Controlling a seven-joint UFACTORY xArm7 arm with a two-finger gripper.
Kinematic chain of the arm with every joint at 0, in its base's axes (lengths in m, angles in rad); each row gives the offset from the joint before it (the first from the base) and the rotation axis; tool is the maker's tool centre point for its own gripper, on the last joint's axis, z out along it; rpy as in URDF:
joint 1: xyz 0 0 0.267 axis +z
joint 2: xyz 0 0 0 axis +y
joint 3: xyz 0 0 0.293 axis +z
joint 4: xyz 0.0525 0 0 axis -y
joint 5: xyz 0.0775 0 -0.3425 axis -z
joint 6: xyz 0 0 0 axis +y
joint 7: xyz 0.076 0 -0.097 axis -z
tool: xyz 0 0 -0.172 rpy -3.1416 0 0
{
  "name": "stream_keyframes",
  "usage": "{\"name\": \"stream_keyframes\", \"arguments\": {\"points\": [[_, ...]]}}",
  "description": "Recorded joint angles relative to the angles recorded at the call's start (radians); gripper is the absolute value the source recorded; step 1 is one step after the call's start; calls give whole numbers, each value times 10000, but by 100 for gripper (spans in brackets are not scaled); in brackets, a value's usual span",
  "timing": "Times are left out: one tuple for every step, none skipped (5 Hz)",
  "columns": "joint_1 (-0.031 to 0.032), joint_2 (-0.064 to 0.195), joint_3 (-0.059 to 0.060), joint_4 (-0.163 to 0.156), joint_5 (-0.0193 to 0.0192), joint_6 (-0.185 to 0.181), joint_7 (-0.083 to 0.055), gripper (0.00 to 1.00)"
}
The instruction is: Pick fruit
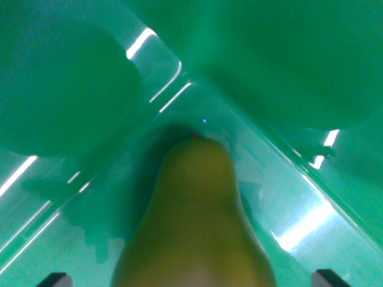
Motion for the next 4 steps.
{"name": "stream_keyframes", "arguments": {"points": [[0,0,0,0,0,0,0,100],[0,0,0,0,0,0,0,100],[0,0,0,0,0,0,0,100],[0,0,0,0,0,0,0,100]]}}
